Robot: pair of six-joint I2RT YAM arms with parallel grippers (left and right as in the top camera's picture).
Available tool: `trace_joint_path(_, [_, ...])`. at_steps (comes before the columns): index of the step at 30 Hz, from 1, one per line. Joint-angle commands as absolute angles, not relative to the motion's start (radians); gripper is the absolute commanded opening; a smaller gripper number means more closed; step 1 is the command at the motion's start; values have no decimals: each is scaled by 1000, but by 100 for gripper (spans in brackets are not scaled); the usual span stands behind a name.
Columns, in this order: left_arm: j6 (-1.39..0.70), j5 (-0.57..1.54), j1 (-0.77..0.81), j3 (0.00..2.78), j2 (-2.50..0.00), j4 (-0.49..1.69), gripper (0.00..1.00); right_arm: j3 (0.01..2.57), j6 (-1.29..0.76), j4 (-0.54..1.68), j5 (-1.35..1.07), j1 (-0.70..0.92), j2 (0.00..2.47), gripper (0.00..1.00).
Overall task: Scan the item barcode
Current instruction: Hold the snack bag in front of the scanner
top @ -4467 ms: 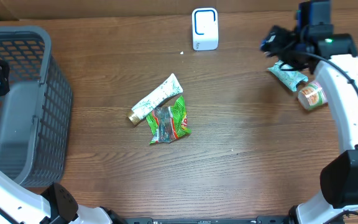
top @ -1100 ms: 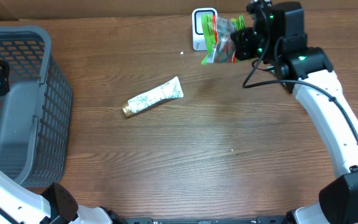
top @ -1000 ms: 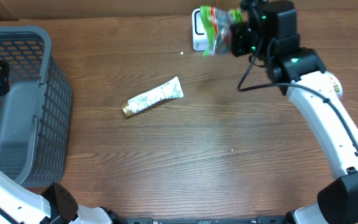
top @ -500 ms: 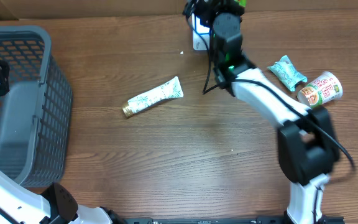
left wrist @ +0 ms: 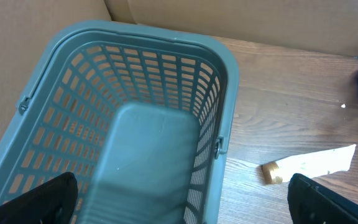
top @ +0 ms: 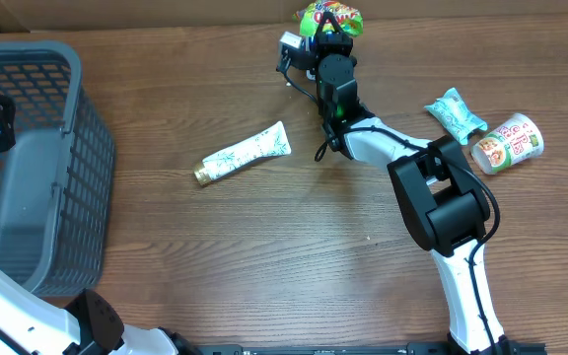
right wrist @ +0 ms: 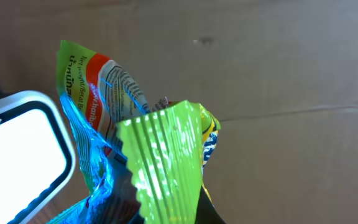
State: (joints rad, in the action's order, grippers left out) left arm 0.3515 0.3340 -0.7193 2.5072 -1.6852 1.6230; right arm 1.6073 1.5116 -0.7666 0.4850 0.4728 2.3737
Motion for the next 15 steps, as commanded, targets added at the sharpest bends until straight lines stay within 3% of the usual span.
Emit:
trace_joint_path(1, [371, 348, -713, 2508, -1684, 1619, 100, 1651, 1520, -785, 468, 469, 2352, 4])
trace_joint_path(15, [371, 348, -713, 2508, -1684, 1619, 100, 1651, 1520, -784, 434, 496, 2352, 4])
